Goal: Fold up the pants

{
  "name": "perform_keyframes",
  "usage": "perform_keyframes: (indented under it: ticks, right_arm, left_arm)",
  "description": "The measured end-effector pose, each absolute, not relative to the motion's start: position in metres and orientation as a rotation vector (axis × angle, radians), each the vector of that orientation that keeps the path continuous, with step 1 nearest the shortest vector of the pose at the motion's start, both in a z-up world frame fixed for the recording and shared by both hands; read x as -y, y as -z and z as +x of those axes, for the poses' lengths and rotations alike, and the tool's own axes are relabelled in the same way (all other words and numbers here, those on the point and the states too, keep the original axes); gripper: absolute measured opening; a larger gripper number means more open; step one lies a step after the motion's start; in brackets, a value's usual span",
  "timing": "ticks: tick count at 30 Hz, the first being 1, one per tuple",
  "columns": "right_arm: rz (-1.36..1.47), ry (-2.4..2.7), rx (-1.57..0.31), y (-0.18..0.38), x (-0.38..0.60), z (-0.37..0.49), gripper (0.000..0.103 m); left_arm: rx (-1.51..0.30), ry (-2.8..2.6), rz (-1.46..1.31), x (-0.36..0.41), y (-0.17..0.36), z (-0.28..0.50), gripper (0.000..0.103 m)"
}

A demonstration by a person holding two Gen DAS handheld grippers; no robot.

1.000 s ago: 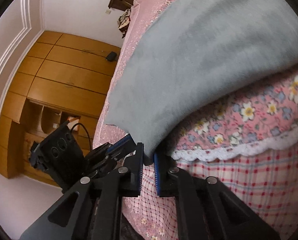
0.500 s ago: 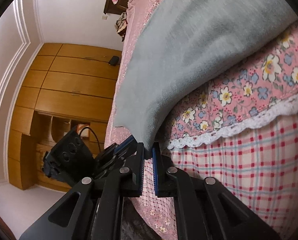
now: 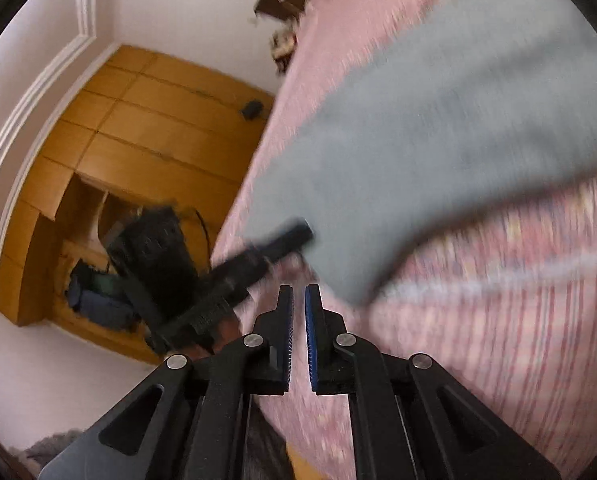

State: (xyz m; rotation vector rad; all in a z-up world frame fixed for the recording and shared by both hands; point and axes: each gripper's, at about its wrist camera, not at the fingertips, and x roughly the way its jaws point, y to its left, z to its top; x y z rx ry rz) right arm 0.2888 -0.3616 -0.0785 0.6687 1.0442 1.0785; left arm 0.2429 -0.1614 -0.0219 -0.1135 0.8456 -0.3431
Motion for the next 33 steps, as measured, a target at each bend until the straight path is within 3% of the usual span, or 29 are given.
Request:
perform_keyframes:
  ticks: [4, 5, 8, 13, 18, 20, 25, 29, 33]
  right_arm:
    - [0.565, -0.922, -1.070, 0.089, 0.348, 0.308, 0.009]
    - [0.547, -0.856, -1.116, 0.100, 0.348, 0.309, 0.001]
    - [0.681, -0.868, -1.137, 0.118, 0.367, 0.303, 0.000]
    - [0.653, -0.747, -0.963, 0.089, 0.414, 0.301, 0.000]
    - [0.810, -0.632, -1.035, 0.117, 0.459, 0.319, 0.000]
    - [0.743, -0.616, -0.987, 0.103, 0.461, 0.313, 0.000]
    - [0.629, -0.477, -0.883, 0.075, 0.495, 0.307, 0.013]
    - [0.900, -0.408, -0.931, 0.097, 0.552, 0.301, 0.014]
    - [0.989, -0.359, -0.915, 0.107, 0.576, 0.292, 0.014]
  left_arm:
    - [-0.870, 0.327, -0.108, 0.160, 0.033, 0.254, 0.005]
    - [-0.879, 0.325, -0.102, 0.160, 0.037, 0.255, 0.005]
    - [-0.893, 0.316, -0.078, 0.162, 0.044, 0.252, 0.006]
    - [-0.905, 0.318, -0.099, 0.156, 0.045, 0.247, 0.006]
    - [-0.896, 0.315, -0.080, 0.155, 0.043, 0.239, 0.006]
    - [-0.896, 0.317, -0.077, 0.155, 0.044, 0.239, 0.006]
    - [-0.896, 0.313, -0.090, 0.151, 0.044, 0.239, 0.006]
    - [-0.893, 0.316, -0.089, 0.150, 0.045, 0.238, 0.007]
    - [-0.892, 0.319, -0.087, 0.150, 0.046, 0.238, 0.007]
